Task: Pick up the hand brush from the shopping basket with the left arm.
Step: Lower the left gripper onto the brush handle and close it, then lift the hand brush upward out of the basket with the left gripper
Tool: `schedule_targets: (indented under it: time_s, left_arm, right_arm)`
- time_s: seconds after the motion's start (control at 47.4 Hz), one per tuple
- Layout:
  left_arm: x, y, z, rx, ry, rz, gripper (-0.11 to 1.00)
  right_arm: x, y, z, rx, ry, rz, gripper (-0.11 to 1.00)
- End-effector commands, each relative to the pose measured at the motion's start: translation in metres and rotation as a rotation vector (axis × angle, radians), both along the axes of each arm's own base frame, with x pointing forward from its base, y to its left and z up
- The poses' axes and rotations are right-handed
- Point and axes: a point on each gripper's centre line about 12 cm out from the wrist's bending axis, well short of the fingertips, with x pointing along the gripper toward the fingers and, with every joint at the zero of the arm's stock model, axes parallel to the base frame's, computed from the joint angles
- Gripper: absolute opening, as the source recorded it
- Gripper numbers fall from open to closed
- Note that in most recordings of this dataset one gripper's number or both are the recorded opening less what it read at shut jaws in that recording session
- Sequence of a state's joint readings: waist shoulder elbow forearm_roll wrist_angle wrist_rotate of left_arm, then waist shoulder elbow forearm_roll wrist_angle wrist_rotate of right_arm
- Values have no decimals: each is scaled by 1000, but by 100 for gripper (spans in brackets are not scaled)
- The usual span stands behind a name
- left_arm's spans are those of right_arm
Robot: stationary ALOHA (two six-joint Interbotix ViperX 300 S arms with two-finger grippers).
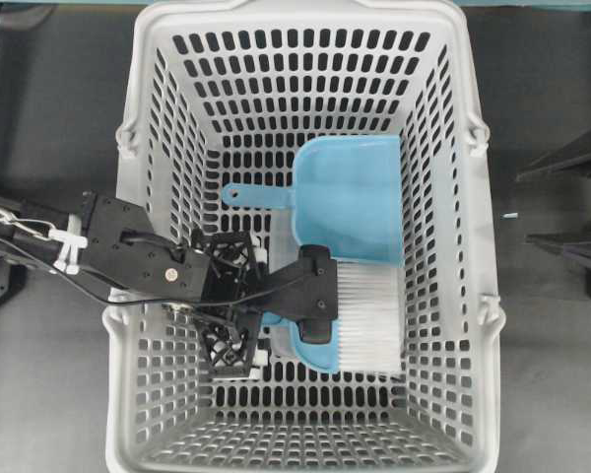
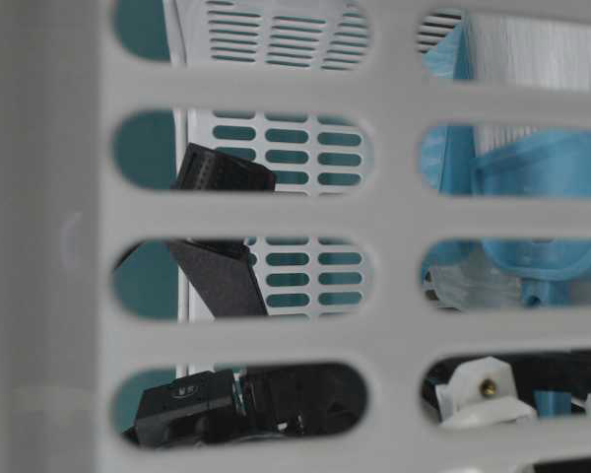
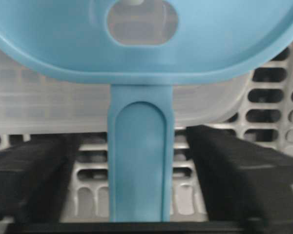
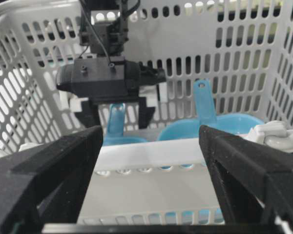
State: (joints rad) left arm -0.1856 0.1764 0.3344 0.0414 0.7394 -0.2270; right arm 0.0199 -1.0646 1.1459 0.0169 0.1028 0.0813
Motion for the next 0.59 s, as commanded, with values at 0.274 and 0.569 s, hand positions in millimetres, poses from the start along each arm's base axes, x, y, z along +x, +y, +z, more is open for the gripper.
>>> schedule_targets:
  time_s: [0.274, 0.569]
  left_arm:
    - [-2, -11, 12, 5, -27, -47, 24]
    - [2, -11, 71, -12, -122, -43, 24]
  right_arm:
    - [1, 0, 0, 6, -9, 0, 76]
    - [1, 0, -1, 5, -6, 1, 76]
